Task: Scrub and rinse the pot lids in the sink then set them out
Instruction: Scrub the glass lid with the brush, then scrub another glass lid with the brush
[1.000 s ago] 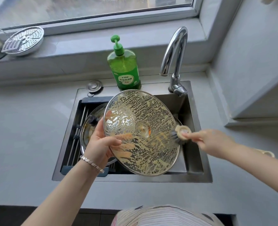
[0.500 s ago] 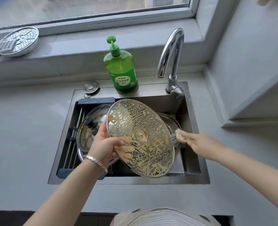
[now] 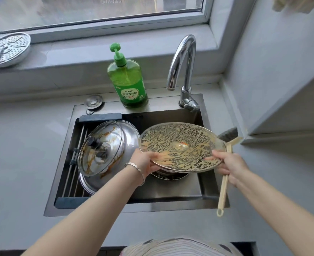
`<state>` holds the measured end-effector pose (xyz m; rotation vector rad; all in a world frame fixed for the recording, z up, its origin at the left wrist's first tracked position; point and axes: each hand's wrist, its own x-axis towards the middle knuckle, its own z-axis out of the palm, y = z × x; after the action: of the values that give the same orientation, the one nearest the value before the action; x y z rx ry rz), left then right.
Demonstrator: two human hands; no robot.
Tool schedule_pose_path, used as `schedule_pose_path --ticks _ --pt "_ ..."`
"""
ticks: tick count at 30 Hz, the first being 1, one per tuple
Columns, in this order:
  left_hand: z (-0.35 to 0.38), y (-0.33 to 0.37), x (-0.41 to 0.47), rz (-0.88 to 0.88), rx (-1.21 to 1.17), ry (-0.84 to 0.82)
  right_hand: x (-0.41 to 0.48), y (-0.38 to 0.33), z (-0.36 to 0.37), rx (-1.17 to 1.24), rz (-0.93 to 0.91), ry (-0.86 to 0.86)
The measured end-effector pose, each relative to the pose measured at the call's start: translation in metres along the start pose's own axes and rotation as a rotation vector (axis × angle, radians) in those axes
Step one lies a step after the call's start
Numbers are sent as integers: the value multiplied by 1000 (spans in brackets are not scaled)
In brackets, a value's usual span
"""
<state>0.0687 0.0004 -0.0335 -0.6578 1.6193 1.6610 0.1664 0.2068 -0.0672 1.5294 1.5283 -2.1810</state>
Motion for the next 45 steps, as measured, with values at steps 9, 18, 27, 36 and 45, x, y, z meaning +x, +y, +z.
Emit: schedule_pose_path --ticks 9,18,27,36,45 --pt "-27 -18 22 -53 400 71 25 10 21 -370 -216 171" --pt "-26 -4 21 40 444 8 80 45 78 -236 53 161" --pt "-34 7 33 89 448 28 100 60 92 -408 210 190" --pt "-28 14 41 133 532 -4 81 40 89 -784 108 22" --pt "-40 135 45 856 824 267 23 -72 148 -743 -320 -274"
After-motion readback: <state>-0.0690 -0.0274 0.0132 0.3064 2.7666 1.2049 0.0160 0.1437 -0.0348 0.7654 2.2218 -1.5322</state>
